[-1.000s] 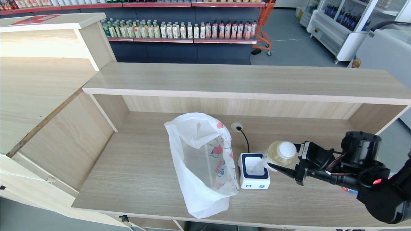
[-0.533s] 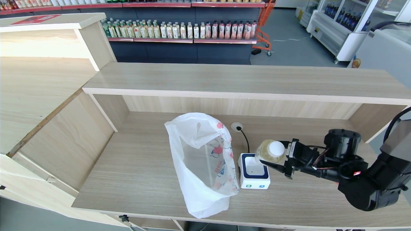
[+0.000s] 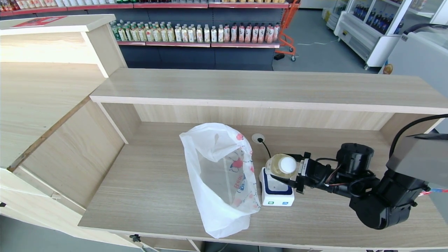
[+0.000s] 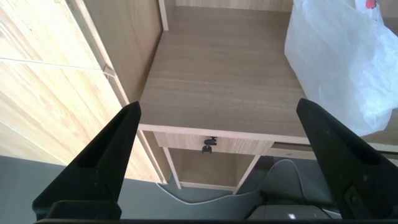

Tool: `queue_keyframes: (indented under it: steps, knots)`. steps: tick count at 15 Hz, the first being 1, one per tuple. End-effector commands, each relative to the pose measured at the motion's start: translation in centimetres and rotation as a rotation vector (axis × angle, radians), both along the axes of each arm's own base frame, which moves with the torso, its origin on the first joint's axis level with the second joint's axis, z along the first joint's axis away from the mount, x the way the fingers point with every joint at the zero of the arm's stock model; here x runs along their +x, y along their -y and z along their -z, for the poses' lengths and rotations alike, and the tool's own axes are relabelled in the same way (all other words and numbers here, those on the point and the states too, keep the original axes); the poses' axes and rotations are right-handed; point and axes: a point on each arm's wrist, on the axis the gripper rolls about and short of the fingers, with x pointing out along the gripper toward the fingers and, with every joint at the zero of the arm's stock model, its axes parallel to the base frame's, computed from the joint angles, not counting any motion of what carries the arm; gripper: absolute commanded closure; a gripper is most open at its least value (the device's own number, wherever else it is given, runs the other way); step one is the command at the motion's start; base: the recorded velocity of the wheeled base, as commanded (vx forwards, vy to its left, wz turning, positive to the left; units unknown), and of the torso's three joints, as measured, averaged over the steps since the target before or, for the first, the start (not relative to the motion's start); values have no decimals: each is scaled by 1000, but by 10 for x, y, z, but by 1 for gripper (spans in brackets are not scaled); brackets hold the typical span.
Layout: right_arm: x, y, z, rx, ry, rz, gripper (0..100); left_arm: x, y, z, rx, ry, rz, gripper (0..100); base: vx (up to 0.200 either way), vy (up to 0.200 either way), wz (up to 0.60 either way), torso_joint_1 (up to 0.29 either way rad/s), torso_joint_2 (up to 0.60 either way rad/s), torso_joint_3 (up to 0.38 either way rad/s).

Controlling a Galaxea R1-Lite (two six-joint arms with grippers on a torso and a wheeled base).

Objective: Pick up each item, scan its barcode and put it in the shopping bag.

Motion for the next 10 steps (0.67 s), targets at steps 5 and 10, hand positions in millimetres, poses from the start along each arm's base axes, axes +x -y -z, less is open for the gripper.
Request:
queue_keyframes:
  steps: [5, 10]
  knots:
    - [0, 0, 4, -2, -19, 6, 100, 0, 0, 0, 0, 0, 0, 0, 0, 0, 0, 0, 0, 0]
    - [-24, 16, -73, 192, -27, 79, 100, 0, 0, 0, 0, 0, 0, 0, 0, 0, 0, 0, 0, 0]
